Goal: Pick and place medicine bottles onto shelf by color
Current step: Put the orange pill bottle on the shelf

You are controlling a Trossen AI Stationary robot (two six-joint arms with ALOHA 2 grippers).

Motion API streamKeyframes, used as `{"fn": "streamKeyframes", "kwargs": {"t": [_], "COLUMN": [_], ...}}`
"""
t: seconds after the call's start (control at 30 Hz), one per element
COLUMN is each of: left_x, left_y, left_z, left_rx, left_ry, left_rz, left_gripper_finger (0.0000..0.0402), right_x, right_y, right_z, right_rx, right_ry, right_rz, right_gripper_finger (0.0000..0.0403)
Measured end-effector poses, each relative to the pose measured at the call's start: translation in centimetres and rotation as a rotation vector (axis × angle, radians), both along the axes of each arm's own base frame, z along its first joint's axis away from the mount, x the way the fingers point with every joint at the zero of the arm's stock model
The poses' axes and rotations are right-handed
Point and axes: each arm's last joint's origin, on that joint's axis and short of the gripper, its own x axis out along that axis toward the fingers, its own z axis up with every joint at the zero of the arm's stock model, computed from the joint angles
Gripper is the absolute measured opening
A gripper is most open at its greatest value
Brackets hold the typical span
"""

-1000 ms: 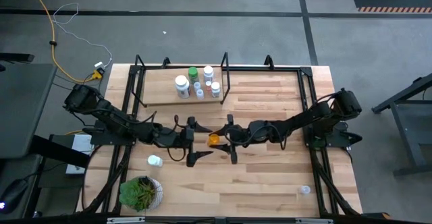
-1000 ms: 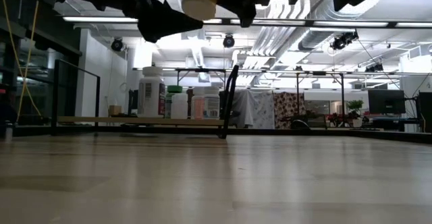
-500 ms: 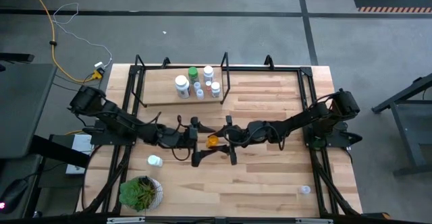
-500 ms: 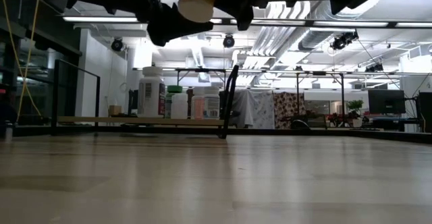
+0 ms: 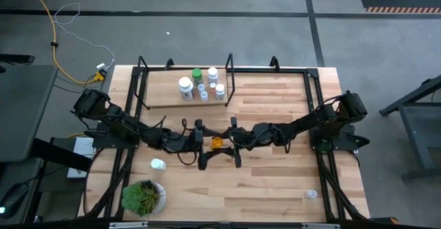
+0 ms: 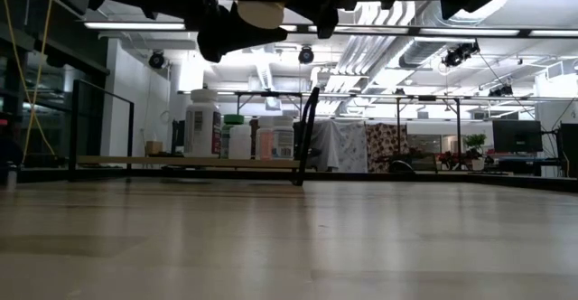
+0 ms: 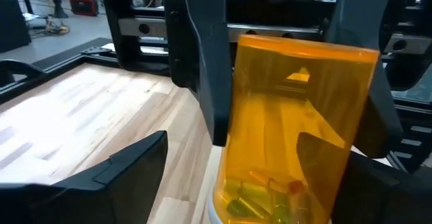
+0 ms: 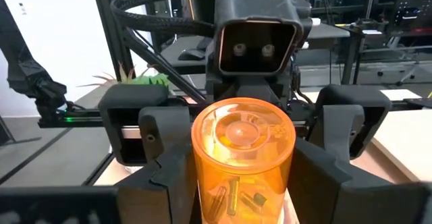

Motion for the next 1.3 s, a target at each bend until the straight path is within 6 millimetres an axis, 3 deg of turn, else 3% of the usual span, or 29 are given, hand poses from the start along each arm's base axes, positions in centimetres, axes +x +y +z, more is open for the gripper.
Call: {"fn": "streamKeyframes", "kwargs": {"t": [0.67,1.3], "left_x": [0.05,0.04], "left_y": [0.02,0.07], "left_z": [0.38,0.41], "left_rx": [0.001,-0.002], "left_ry": [-0.038,-0.041], "left_rz": [0.009,0.021], "left_gripper_finger": [0.0315,0.0202], "right_x": [0.0,0.01], "right_y": [0.01,-0.21], "right_z": [0.08,0.03], "right_rx": [0.002,0.048], "right_ry": [-0.008,-0.001], "right_rz": [0.003,-0.082], "right_gripper_finger": [0.0179,0.0179]}}
